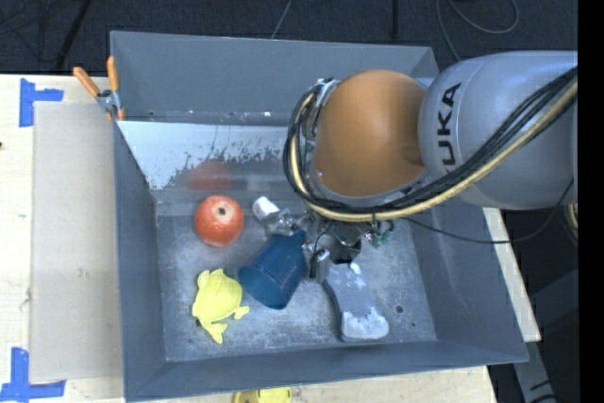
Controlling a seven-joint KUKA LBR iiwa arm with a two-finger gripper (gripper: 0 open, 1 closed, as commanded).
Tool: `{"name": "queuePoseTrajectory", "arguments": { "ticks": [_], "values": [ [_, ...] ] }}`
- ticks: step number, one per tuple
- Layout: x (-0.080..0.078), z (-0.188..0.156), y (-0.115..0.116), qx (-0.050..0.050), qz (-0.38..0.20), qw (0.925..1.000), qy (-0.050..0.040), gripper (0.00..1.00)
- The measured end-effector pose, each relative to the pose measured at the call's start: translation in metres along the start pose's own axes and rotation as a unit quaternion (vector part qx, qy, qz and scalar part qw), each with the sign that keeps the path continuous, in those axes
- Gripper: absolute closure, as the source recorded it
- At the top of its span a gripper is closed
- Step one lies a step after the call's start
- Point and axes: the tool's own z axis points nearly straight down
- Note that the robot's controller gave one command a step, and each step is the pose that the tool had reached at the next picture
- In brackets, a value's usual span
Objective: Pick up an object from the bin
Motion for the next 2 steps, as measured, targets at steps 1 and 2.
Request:
{"name": "queuePoseTrajectory", "arguments": {
  "ticks": [1, 2],
  "values": [
    [0.0, 0.0, 0.0, 0.0, 0.0, 1.0, 0.0, 1.0],
    [-0.007, -0.108, -0.023, 0.0, -0.002, 1.0, -0.0007, 1.0]
  ]
}}
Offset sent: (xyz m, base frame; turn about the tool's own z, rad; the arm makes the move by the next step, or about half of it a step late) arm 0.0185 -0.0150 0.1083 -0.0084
